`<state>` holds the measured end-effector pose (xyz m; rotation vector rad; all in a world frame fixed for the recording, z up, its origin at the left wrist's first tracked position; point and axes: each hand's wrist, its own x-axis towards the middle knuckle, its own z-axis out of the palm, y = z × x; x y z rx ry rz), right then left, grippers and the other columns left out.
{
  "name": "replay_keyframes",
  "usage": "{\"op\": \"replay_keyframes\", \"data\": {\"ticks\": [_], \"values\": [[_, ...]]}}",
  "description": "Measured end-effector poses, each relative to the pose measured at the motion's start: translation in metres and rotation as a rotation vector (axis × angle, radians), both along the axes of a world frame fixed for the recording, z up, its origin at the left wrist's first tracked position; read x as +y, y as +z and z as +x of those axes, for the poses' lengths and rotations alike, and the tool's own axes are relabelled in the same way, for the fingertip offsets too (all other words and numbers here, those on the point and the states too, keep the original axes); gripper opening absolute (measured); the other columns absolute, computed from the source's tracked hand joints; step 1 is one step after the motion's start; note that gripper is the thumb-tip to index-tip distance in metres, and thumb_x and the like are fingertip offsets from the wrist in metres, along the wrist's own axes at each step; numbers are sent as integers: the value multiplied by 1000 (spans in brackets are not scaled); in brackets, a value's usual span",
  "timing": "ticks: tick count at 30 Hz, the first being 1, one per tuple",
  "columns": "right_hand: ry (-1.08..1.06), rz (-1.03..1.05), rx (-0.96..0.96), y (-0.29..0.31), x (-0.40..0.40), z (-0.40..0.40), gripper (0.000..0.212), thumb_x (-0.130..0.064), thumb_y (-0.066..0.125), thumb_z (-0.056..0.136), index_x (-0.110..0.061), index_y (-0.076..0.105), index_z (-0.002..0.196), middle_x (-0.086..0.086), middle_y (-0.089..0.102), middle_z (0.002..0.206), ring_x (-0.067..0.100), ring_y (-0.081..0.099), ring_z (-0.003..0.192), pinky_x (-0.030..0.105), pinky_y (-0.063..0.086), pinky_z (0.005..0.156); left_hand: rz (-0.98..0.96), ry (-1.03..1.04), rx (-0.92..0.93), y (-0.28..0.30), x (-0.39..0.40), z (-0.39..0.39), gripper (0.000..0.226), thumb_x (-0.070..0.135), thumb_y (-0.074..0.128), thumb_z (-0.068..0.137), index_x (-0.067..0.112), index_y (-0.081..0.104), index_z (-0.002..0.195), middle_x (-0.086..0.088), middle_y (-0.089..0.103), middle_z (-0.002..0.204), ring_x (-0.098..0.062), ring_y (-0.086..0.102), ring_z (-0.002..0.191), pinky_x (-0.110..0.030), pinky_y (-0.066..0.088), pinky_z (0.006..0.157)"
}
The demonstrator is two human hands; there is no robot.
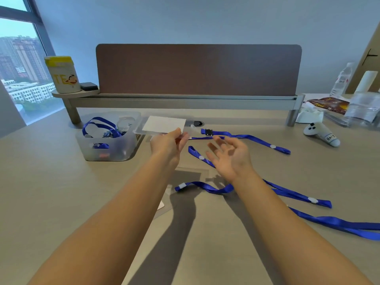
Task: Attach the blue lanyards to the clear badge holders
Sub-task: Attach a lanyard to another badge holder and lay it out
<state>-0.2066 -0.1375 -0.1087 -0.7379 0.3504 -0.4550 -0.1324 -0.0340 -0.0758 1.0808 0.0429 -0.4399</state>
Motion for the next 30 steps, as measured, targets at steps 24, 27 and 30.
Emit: {"op": "replay_keyframes", "data": {"ticks": [24,27,30], "values": [[-737,-190,240,25,-149,52,26,-8,42,93,-17,47,69,1,61,63,10,58,57,27,51,67,60,47,161,-43,-88,81,11,-2,53,89,-7,54,98,-10,56,73,-15,59,63,-22,60,67],[-618,-100,320,-8,-137,74,27,-3,39,92,-14,43,67,5,58,63,13,56,56,30,49,62,135,132,182,-61,-72,98,8,-4,53,88,-9,57,94,-11,54,75,-18,59,70,-27,53,85],[-484,-3,401,-38,-127,92,25,2,36,91,-11,50,76,10,59,76,17,56,60,33,52,62,180,211,235,-77,-54,116,26,-1,54,88,-8,54,113,-18,61,105,-19,60,76,-24,56,66]]}}
